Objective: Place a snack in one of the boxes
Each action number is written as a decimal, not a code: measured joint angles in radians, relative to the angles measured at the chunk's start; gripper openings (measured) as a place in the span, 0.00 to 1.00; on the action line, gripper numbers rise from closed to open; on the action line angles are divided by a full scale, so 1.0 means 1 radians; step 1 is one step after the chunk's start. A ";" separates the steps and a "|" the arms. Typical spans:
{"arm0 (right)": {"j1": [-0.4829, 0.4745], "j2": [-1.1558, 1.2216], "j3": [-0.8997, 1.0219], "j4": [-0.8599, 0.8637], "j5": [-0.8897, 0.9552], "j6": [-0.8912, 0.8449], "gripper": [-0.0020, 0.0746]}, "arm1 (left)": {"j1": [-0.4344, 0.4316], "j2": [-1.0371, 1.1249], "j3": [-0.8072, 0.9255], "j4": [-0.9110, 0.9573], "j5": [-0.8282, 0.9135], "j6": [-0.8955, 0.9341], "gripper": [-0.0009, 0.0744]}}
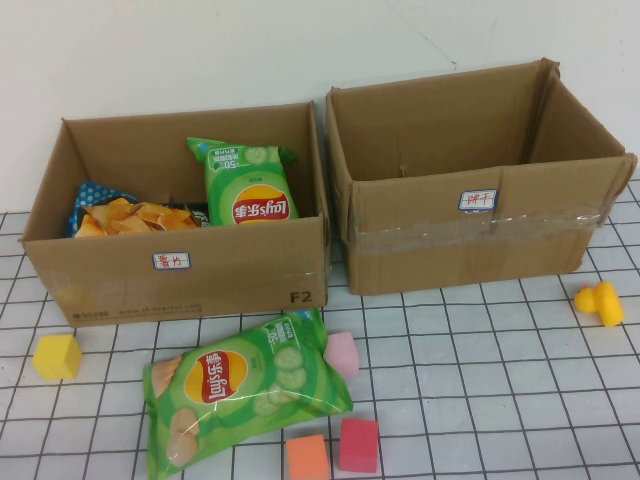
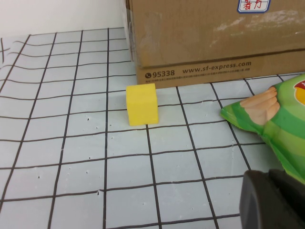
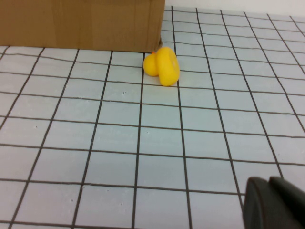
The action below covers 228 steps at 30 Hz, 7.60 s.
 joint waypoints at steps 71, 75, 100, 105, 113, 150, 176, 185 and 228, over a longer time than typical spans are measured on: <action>0.000 0.000 0.000 0.000 0.000 0.000 0.03 | 0.000 0.270 -0.529 -0.073 0.085 -0.027 0.01; 0.000 0.000 0.000 0.000 0.000 0.000 0.03 | 0.000 0.430 -0.582 -0.120 0.120 0.013 0.01; 0.000 0.000 0.000 0.000 0.000 0.000 0.02 | -0.311 1.248 -0.587 -0.322 0.035 0.471 0.69; 0.000 0.000 0.000 0.000 0.000 0.000 0.02 | -0.372 1.353 -0.592 -0.274 -0.084 0.445 0.82; 0.000 0.000 0.000 0.000 0.000 0.000 0.02 | -0.373 1.483 -0.592 -0.270 -0.189 0.396 0.83; 0.000 0.000 0.000 0.000 0.000 0.000 0.02 | -0.373 1.264 -0.599 -0.214 -0.193 0.393 0.03; 0.000 0.000 0.000 0.000 0.000 0.000 0.02 | -0.278 1.366 -1.128 -0.263 -0.143 0.528 0.03; 0.000 0.000 0.000 0.000 0.000 0.000 0.02 | -0.149 1.580 -1.208 -0.234 -0.135 0.556 0.16; 0.000 0.000 0.000 0.000 0.000 0.000 0.02 | -0.139 0.645 -0.403 -0.174 -0.261 0.314 0.01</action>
